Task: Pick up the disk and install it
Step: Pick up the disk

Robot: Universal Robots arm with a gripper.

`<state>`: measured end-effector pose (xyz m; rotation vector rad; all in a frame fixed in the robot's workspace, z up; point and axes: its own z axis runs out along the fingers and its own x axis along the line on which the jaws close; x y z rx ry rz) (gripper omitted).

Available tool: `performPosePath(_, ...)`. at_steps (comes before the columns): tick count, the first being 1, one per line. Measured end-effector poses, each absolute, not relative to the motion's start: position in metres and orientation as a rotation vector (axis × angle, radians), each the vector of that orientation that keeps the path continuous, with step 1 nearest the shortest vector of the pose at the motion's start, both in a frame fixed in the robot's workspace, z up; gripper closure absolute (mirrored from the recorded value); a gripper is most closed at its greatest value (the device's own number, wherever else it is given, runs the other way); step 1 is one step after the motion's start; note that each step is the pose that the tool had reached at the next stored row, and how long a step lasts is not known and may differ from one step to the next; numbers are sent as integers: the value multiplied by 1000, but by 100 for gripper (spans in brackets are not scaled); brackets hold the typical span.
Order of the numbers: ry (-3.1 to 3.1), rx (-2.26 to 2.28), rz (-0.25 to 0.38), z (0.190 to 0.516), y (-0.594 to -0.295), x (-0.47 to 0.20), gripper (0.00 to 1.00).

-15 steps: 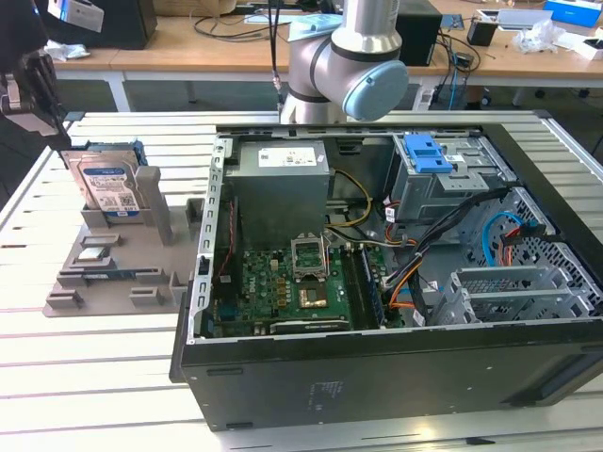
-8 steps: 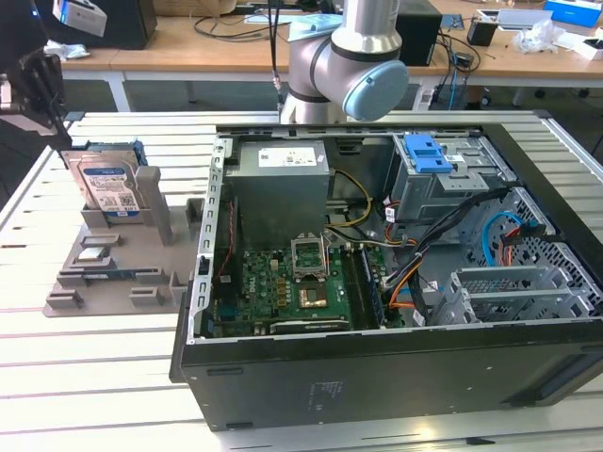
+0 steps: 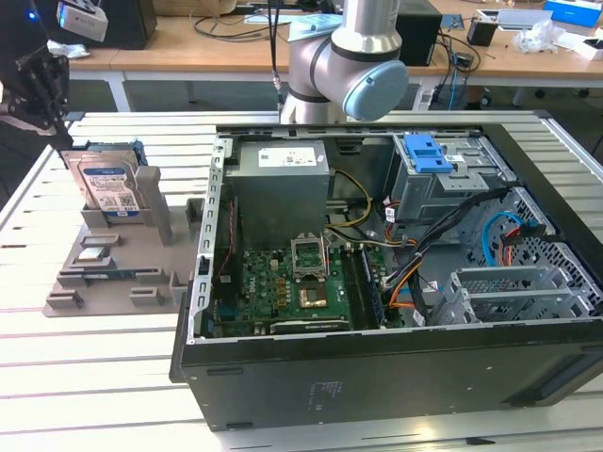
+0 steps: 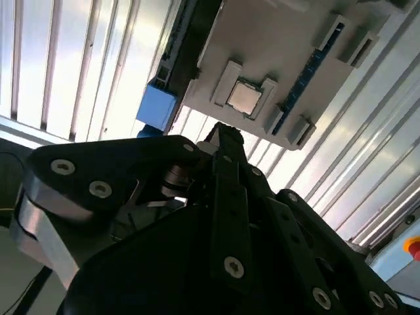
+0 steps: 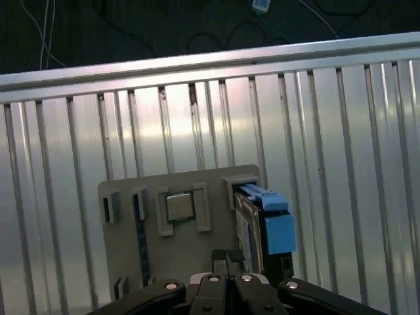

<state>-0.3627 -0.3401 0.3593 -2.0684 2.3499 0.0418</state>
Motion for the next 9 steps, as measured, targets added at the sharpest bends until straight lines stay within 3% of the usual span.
performPosePath(9,2355,-2062,42,359,-340,-363,89)
